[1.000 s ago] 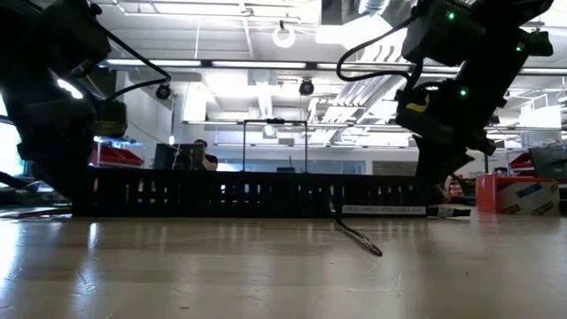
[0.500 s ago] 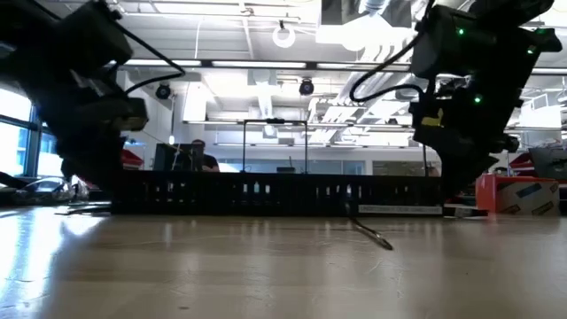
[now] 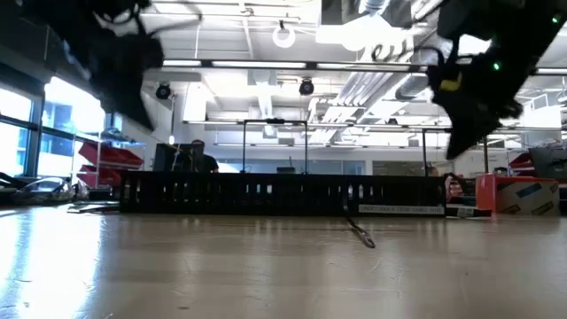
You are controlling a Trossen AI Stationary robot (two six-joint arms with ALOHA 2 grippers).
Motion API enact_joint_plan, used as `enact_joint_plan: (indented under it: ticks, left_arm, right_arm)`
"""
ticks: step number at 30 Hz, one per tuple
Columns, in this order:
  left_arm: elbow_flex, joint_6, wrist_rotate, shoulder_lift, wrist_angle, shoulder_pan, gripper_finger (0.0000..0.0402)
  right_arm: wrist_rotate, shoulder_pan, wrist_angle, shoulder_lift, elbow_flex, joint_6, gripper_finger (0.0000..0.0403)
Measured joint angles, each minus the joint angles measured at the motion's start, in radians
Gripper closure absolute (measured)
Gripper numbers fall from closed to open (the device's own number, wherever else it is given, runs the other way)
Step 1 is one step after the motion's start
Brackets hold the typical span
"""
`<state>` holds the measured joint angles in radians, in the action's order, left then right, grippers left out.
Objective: Ziptie cables
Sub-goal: Close the black cable duct using the black cable duct lid
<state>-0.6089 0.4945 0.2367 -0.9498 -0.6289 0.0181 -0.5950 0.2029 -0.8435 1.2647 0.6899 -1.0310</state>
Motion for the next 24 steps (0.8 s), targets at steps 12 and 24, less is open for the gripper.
enact_joint_plan:
  ticks: [12,24]
  left_arm:
    - [0.329,-0.105,-0.213,0.011,0.880,-0.048,0.0402]
    - [0.595,0.137,-0.137,-0.179,1.252,-0.088,0.0401]
  right_arm:
    - [0.286,-0.101,1.018,-0.102,-0.247,0.694,0.0403]
    - [0.393,-0.140,1.480,0.161,-0.476,0.631,0.0403]
